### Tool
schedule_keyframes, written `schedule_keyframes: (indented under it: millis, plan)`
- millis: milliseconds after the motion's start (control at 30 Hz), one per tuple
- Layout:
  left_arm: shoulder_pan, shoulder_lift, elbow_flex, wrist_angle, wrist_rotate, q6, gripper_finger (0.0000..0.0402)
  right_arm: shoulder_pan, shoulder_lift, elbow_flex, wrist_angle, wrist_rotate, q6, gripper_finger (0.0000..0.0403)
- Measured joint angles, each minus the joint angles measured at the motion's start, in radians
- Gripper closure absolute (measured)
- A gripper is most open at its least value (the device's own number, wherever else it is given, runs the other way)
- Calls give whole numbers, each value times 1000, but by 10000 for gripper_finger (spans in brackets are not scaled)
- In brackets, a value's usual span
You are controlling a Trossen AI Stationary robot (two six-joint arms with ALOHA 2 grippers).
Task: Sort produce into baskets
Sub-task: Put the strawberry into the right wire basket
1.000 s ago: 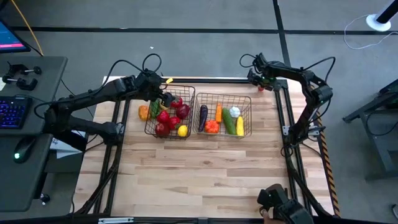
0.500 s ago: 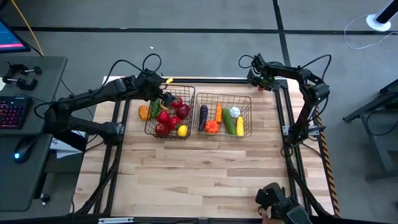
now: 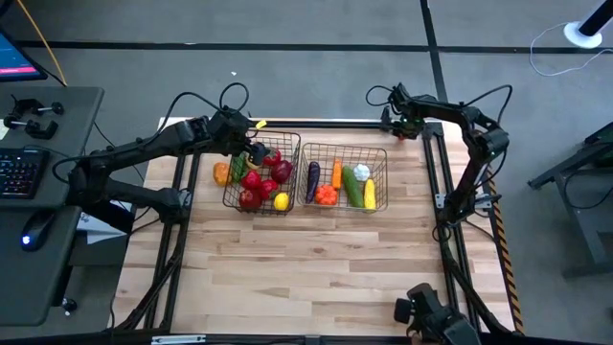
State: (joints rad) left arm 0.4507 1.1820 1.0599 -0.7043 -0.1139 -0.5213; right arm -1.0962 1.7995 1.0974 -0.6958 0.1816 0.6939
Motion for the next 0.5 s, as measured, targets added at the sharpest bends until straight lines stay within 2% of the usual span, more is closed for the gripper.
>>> schedule_keyframes:
  millis: [100, 267, 367, 500]
  plan:
    - [0, 0, 0, 0, 0, 0, 5, 12, -68, 0, 0, -1, -40, 341]
    - [0, 0, 0, 0, 0, 2, 5, 64, -253, 0, 7, -8, -54, 320]
    - [0, 0, 0, 0, 0, 2, 5, 147, -370, 0, 12, -81, -101, 313]
    - [0, 0, 0, 0, 0, 2, 5, 338, -495, 1, 8, -225, -144, 311]
